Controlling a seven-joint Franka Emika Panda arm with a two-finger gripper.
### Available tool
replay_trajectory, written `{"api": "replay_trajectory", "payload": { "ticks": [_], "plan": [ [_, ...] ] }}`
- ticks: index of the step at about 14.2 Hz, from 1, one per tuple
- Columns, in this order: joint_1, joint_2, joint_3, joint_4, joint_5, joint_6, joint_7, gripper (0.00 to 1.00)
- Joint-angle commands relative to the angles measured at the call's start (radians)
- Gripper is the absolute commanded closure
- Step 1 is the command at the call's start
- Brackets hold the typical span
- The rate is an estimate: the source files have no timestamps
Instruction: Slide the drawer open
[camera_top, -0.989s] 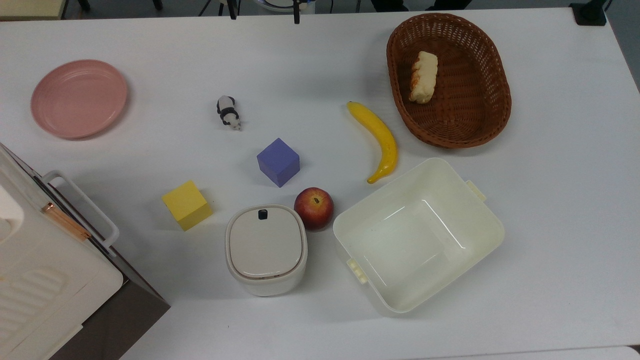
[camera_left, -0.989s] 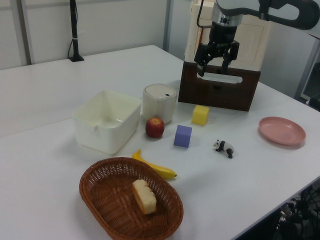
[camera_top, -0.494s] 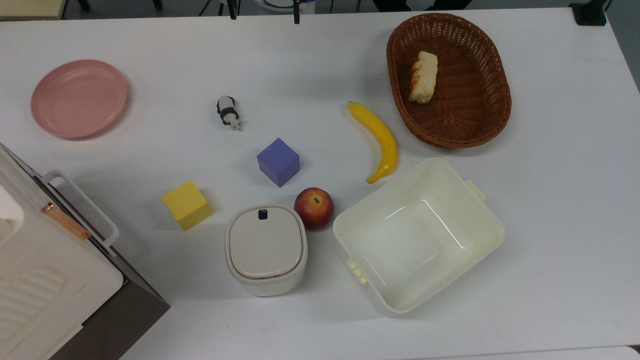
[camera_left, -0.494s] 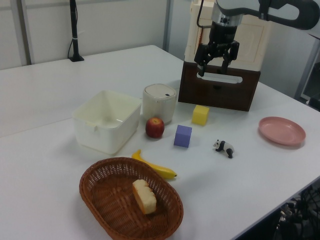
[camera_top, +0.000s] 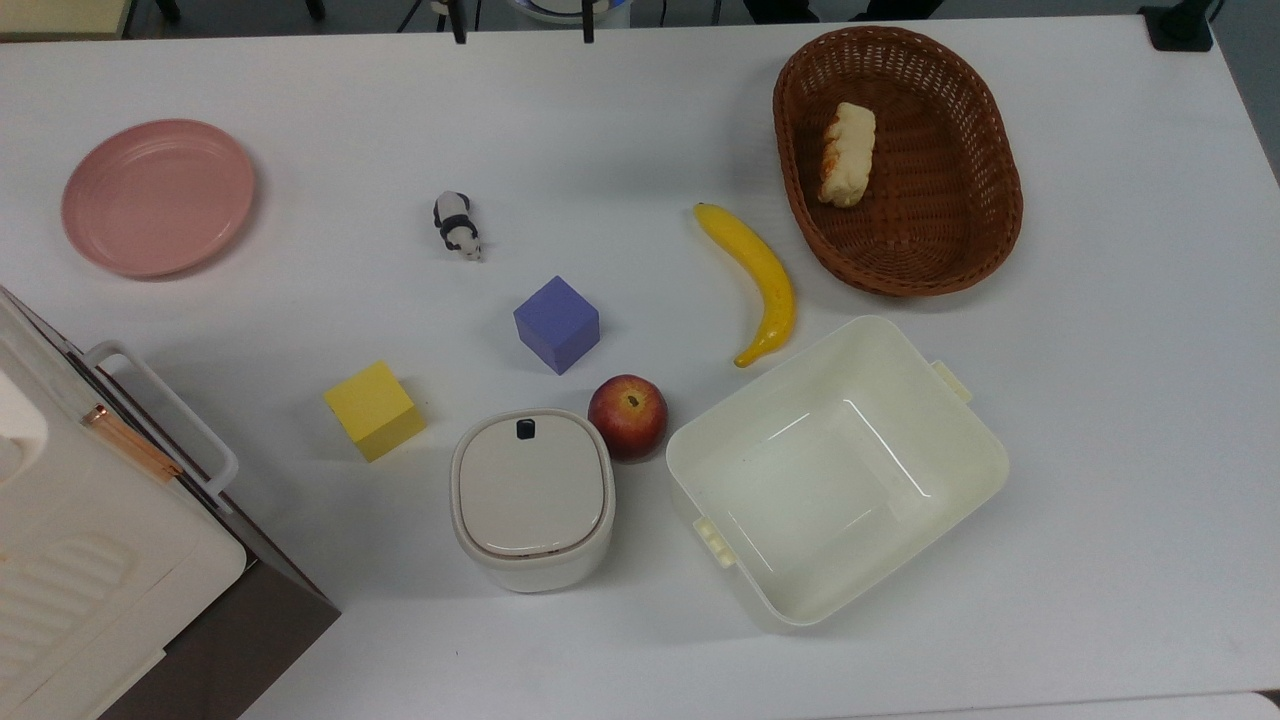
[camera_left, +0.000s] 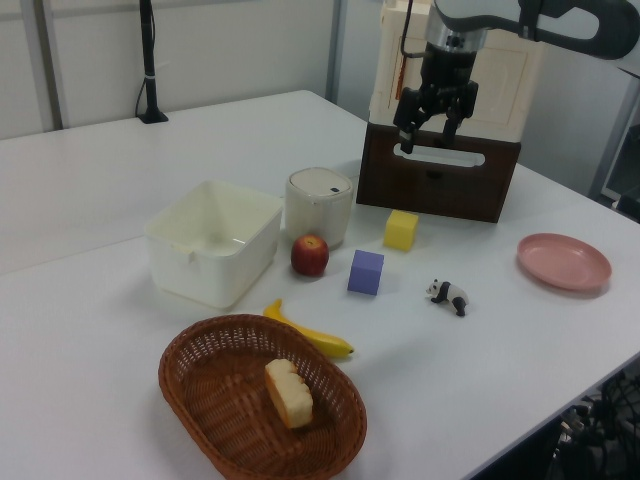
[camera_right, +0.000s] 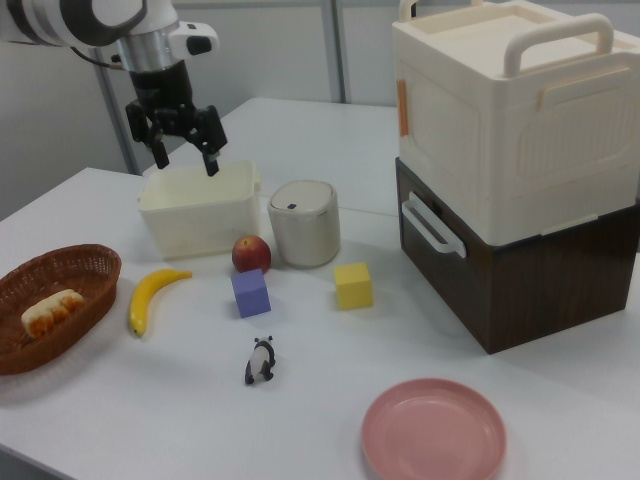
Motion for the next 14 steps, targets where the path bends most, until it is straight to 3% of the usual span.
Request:
{"api": "replay_trajectory", "payload": {
  "ticks": [1, 3, 5, 10, 14],
  "plan": [
    [-0.045, -0.01, -0.011, -0.016, 0.008, 0.052, -0.298, 0.0],
    [-0.064, 0.008, -0.011, -0.016, -0.003, 0.075, -0.425, 0.0],
    [-0.076, 0.053, -0.011, -0.017, -0.085, 0.134, -0.54, 0.0],
    [-0.153, 0.208, -0.011, -0.008, -0.17, 0.384, -0.59, 0.0],
    [-0.216, 0.327, -0.011, 0.084, -0.175, 0.428, -0.64, 0.0]
  ]
}}
